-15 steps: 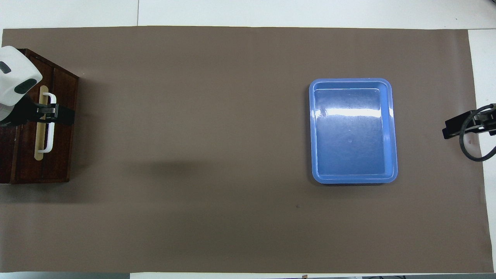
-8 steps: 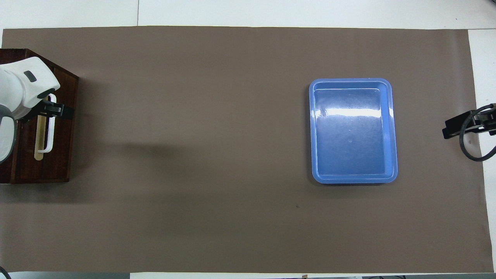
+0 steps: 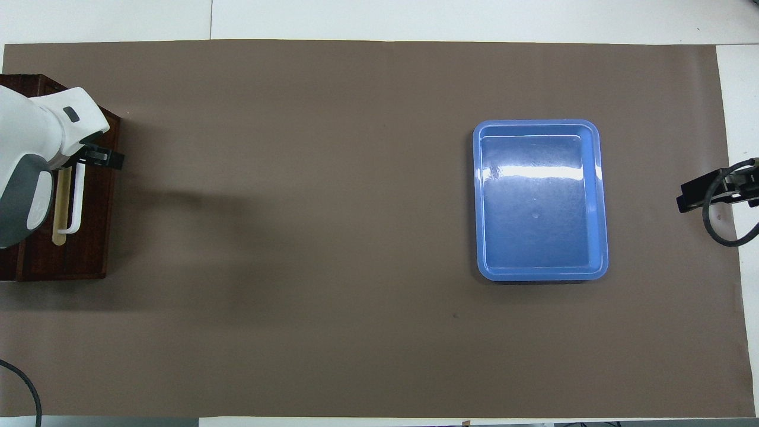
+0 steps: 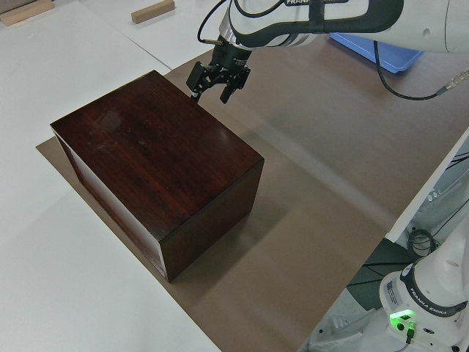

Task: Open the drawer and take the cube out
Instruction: 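Move the left gripper to the white drawer handle and grasp it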

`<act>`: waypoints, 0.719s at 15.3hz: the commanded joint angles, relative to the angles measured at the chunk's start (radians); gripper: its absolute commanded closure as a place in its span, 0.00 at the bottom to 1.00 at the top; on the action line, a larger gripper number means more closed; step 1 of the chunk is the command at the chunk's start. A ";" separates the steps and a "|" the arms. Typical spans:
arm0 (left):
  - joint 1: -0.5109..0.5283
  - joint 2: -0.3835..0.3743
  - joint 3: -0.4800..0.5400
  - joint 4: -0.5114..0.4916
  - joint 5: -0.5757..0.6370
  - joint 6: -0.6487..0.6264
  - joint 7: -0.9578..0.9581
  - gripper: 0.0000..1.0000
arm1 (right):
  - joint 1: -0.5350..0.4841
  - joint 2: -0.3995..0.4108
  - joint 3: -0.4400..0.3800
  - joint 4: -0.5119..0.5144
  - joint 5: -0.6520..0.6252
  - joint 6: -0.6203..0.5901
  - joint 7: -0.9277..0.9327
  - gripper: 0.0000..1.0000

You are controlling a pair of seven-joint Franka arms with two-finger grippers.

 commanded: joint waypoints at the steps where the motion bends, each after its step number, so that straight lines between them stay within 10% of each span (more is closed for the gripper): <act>1: 0.013 -0.004 -0.007 -0.039 0.025 0.043 0.008 0.00 | -0.013 0.007 0.015 0.007 -0.012 0.017 0.007 0.00; 11: 0.012 0.005 -0.007 -0.107 0.025 0.097 0.001 0.00 | -0.013 0.007 0.015 0.006 -0.010 0.030 0.004 0.00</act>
